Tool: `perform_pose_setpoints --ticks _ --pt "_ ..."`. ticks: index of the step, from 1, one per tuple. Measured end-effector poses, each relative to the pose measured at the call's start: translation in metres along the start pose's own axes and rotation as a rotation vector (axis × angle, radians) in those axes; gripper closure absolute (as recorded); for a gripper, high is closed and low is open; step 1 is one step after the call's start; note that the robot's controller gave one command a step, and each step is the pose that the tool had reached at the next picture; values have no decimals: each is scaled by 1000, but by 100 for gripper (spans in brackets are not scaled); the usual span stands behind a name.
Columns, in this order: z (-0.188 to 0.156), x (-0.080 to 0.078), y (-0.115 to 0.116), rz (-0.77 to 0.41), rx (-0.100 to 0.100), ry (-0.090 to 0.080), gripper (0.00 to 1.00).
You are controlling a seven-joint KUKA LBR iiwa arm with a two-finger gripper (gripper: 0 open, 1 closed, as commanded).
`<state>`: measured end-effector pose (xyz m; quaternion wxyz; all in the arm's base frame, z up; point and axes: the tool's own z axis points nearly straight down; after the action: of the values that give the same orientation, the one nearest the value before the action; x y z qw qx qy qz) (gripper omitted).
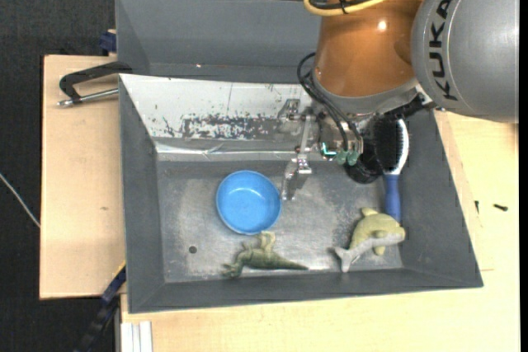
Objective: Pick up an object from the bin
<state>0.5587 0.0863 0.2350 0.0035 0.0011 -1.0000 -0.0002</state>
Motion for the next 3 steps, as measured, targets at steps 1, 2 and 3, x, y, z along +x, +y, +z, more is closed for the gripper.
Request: perform_pose_setpoints --ticks 1,2,3 --pt "129 9 1 -49 0 -5 0" --pt "140 42 15 -161 -4 -81 0" --pt "149 56 16 -165 -3 -28 100"
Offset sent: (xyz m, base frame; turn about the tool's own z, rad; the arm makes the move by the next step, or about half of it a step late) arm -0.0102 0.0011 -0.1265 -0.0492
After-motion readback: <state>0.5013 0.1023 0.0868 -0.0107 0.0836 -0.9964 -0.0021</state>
